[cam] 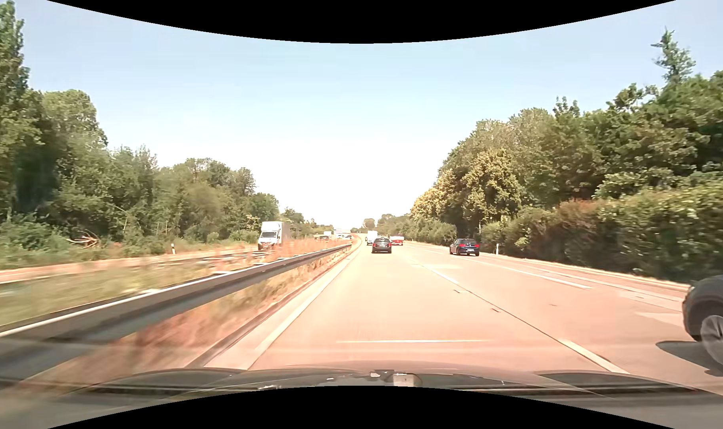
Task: Follow the waypoints while adhering to traffic rules and regulations
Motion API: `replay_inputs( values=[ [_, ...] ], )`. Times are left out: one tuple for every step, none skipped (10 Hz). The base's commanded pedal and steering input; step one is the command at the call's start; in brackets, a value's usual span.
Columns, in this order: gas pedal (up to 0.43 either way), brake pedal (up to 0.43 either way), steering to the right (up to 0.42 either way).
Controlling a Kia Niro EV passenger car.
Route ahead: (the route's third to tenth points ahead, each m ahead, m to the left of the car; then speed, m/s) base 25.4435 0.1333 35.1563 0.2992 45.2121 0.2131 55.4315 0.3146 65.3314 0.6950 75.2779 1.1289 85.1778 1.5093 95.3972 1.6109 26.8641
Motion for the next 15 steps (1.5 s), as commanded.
replay_inputs(
  values=[
    [0.079, 0.0, -0.001],
    [0.067, 0.0, -0.001],
    [0.067, 0.0, 0.0],
    [0.067, 0.0, -0.001],
    [0.067, 0.0, -0.001],
    [0.079, 0.0, -0.001],
    [0.079, 0.0, -0.001],
    [0.079, 0.0, -0.001],
    [0.079, 0.0, -0.001],
    [0.087, 0.0, 0.0],
    [0.098, 0.0, -0.001],
    [0.098, 0.0, -0.001],
    [0.11, 0.0, -0.001],
    [0.11, 0.0, 0.0],
    [0.11, 0.0, -0.001]
  ],
)
